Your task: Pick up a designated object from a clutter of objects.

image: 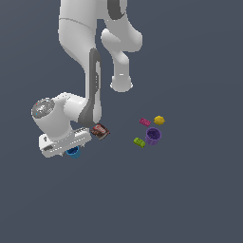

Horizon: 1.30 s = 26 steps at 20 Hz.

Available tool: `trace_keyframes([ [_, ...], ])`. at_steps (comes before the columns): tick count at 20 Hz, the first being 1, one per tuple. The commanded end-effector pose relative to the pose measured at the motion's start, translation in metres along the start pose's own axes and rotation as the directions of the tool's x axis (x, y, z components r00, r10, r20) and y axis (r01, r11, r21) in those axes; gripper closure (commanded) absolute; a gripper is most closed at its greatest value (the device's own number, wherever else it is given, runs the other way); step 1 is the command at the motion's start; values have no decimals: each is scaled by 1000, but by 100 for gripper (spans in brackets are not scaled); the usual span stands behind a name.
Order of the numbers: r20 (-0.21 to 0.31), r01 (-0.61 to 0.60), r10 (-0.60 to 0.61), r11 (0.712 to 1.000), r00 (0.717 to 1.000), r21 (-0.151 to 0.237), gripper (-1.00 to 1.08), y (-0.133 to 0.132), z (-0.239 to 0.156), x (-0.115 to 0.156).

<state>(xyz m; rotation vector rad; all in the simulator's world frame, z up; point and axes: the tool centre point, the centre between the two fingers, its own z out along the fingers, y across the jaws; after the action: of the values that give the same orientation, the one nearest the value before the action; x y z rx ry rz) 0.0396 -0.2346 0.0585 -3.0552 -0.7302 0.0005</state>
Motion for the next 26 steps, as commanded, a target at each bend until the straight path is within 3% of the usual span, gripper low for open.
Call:
trace_keyframes([
  [1, 0, 1, -1, 1000, 1000, 0, -92, 0, 11, 0],
  [6, 0, 2, -2, 1000, 1000, 0, -92, 1, 18, 1],
  [7, 0, 2, -2, 1000, 1000, 0, 108, 1, 18, 1],
  [19, 0, 1, -1, 1000, 1000, -1, 108, 0, 17, 1],
  [26, 0, 1, -1, 1000, 1000, -1, 108, -21, 0, 14],
])
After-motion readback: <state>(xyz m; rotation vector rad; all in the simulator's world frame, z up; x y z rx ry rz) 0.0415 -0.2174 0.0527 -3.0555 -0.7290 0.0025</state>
